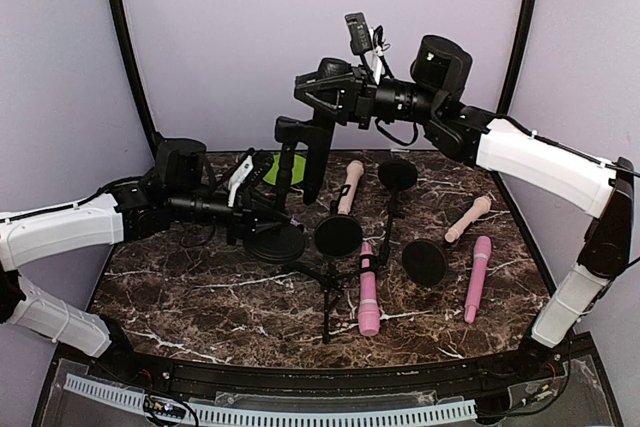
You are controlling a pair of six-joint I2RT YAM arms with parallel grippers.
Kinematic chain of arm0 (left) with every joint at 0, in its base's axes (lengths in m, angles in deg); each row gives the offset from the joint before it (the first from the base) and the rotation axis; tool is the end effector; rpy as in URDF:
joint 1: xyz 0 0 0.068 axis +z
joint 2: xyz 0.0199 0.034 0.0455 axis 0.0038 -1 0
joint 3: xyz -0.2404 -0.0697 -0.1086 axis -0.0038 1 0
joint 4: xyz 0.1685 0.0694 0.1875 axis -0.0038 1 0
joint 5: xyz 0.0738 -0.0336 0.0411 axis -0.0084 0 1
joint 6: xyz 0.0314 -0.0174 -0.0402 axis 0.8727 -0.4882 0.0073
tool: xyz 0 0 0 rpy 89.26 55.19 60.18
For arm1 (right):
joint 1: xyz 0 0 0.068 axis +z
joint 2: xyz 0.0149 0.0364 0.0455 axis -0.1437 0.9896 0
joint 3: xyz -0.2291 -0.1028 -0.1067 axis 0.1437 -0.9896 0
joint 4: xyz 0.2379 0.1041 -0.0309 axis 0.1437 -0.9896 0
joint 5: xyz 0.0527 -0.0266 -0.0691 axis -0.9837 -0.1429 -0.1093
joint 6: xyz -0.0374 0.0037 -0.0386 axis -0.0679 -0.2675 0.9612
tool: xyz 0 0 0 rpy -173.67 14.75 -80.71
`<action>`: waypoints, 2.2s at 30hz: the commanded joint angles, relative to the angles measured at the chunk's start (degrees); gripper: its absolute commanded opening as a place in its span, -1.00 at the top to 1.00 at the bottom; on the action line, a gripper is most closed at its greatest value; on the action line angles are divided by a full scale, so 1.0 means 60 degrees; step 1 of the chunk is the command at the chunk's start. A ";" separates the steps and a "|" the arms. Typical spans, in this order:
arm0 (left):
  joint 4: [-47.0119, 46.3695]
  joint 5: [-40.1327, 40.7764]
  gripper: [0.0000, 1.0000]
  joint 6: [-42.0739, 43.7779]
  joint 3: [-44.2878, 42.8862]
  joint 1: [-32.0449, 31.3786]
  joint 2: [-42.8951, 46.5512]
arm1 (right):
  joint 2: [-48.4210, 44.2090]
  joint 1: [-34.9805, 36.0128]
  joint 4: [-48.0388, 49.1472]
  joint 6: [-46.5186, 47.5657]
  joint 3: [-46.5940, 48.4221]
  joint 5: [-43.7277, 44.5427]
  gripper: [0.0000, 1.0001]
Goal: Remove the microphone from the stand
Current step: Pass from the left arm to the right, then open the clamp for the microphone stand.
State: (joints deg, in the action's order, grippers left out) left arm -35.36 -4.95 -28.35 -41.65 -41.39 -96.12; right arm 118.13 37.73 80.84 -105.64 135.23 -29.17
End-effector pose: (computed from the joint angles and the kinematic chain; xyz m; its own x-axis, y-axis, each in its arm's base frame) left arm 0.2023 -0.2036 0.3030 -0.1365 0.2382 -0.9616 0.9666 0.2446 -0.0766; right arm 0.2495 0.2938 0.4453 -0.1119 0.1741 -0.9783 -0.9936 -0.0335 0.1076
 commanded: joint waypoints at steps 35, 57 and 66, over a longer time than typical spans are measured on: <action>-0.5487 0.5031 0.70 -0.0992 0.5939 -0.0032 0.1077 | 0.2757 0.2763 0.1290 0.0733 -0.0573 0.5217 0.74; -0.3805 0.6263 -0.48 -0.2725 0.6843 -0.0031 0.4152 | 0.3128 0.2764 0.1275 0.1089 -0.0858 0.4904 0.71; 0.0013 0.5425 -0.87 -0.3256 0.4672 0.0093 0.6122 | 0.2993 0.2763 0.0776 0.1503 -0.0747 0.4609 0.70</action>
State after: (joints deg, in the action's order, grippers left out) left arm -47.47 32.51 -46.34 -6.68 -41.34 -60.23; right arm 135.87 53.78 87.73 -97.55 130.66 -0.01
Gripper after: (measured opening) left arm 0.921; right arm 0.431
